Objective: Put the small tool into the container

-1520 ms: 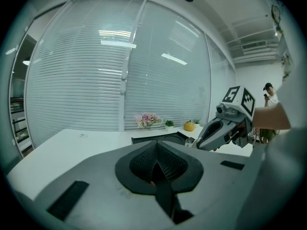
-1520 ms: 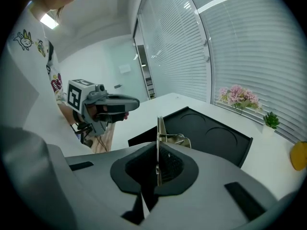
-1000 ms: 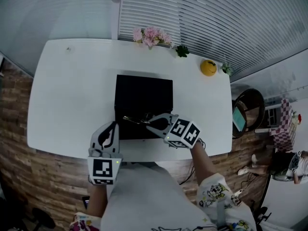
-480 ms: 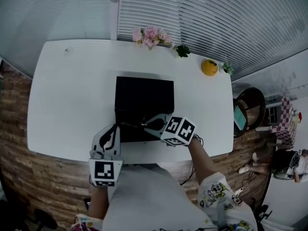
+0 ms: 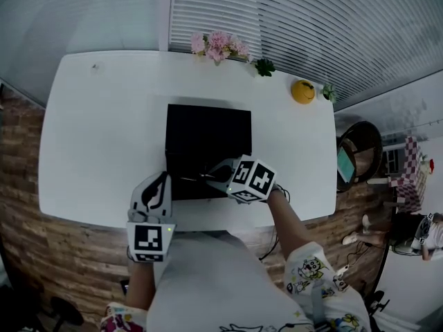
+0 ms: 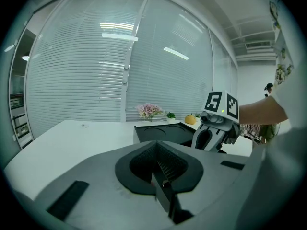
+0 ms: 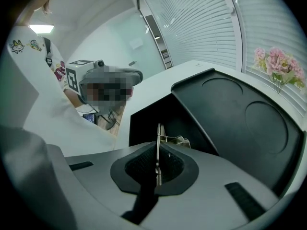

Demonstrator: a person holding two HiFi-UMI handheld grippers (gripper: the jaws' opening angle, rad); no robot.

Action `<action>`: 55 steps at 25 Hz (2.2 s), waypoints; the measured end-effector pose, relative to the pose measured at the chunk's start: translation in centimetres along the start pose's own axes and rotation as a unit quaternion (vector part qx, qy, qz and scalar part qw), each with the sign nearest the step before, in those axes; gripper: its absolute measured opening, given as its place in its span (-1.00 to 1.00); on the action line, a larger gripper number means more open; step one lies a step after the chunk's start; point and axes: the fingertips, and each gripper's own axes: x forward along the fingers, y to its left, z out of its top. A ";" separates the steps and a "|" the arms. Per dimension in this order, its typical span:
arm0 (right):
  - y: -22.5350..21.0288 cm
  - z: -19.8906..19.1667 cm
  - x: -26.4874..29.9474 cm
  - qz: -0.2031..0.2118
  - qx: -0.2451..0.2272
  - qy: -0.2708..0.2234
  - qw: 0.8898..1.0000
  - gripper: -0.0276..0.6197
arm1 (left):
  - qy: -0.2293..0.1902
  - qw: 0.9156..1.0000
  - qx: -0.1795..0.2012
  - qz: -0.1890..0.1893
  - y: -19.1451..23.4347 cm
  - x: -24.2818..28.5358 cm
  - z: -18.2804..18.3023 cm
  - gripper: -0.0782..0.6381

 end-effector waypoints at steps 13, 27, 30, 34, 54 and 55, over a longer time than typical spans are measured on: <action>-0.5 0.1 0.3 -0.026 0.007 -0.016 1.000 -0.91 | 0.010 1.000 0.006 -0.009 0.3 -0.4 -0.8 -0.77; -1.4 -0.1 0.4 -0.093 0.003 -0.023 0.995 -0.74 | 0.010 1.000 -0.003 -0.011 0.5 -0.8 -1.2 -0.77; -1.8 -0.1 0.5 -0.101 0.001 -0.022 0.995 -0.69 | 0.010 1.000 -0.002 -0.011 0.5 -0.7 -1.1 -0.77; -2.1 -0.3 0.7 -0.108 0.002 -0.019 0.994 -0.63 | 0.011 1.000 -0.002 -0.012 0.3 -0.7 -1.3 -0.77; -1.5 1.2 -1.6 -0.123 0.017 -0.109 0.986 -0.40 | 0.001 1.000 0.008 -0.013 0.4 -1.0 -0.6 -0.77; -1.4 1.3 -1.8 -0.124 0.018 -0.114 0.986 -0.40 | 0.001 1.000 0.008 -0.013 0.4 -1.0 -0.5 -0.77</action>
